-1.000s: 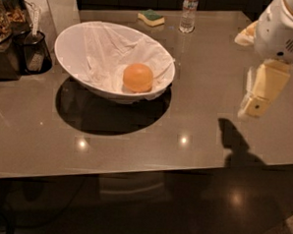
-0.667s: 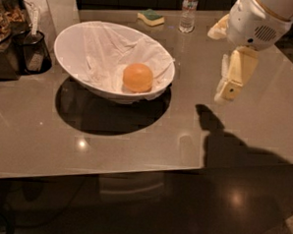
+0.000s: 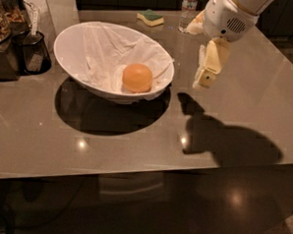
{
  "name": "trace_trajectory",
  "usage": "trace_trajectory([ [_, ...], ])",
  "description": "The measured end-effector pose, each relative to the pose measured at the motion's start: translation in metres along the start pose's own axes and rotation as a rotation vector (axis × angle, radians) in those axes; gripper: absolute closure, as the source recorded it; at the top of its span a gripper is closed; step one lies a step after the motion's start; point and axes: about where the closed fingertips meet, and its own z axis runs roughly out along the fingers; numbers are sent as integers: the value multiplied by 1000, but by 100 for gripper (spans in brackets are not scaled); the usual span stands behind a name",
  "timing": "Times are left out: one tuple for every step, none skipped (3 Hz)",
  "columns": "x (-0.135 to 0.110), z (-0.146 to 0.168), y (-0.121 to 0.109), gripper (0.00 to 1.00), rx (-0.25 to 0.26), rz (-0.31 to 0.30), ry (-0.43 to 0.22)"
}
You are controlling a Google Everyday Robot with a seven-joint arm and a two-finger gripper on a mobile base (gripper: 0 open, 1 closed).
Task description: Pick orange from white bowl
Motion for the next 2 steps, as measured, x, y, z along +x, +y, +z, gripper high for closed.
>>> trace_trajectory([
  [-3,5,-2,0,5,-1,-30],
  [-21,24,-21,0,-21,-40,-61],
])
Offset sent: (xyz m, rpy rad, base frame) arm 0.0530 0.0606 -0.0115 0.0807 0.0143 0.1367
